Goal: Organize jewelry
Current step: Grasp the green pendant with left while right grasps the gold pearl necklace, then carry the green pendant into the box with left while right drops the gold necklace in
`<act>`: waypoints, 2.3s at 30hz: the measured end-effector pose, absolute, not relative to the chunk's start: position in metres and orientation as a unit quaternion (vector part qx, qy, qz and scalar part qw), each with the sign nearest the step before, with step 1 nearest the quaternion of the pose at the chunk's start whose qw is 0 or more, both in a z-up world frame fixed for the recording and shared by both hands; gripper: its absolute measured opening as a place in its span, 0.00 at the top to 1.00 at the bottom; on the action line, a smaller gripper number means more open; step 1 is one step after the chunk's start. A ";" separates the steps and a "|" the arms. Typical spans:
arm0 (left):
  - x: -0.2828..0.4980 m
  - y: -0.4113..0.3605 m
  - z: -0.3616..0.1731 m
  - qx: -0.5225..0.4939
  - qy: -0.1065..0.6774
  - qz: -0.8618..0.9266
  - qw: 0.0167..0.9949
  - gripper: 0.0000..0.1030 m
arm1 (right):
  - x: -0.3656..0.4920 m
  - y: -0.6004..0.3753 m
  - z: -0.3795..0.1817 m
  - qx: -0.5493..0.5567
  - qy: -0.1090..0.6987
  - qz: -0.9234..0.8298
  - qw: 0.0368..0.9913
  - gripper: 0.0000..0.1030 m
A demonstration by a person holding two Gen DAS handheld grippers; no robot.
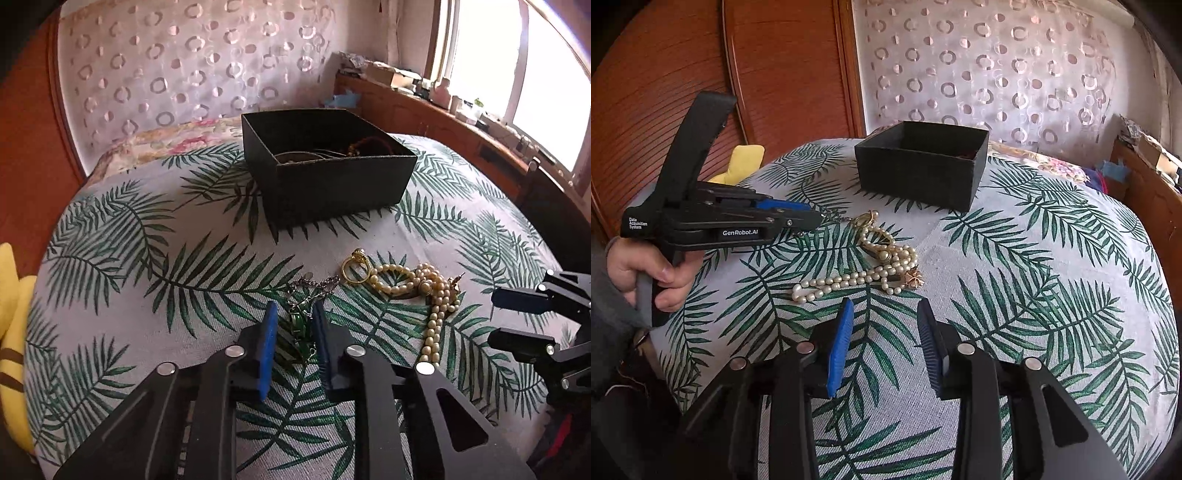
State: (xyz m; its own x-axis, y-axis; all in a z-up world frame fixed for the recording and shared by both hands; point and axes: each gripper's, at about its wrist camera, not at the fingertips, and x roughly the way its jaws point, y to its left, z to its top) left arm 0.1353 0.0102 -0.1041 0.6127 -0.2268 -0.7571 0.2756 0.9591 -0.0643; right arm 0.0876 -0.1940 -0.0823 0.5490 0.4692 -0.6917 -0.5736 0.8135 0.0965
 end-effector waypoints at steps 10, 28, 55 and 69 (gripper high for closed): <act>0.117 0.015 -0.094 0.014 0.400 -0.153 0.904 0.95 | 0.100 -0.190 -0.071 -0.076 0.366 0.303 0.877 0.63; 0.088 0.045 -0.047 -0.016 0.337 -0.138 0.931 0.95 | 0.182 -0.121 -0.078 -0.127 0.405 0.333 0.842 0.77; 0.120 0.040 -0.001 0.001 0.299 -0.137 0.944 0.95 | 0.184 -0.146 -0.014 -0.115 0.335 0.324 0.877 0.89; 0.178 0.008 0.016 0.017 0.291 -0.158 0.944 0.94 | 0.227 -0.166 -0.007 -0.098 0.314 0.321 0.888 0.89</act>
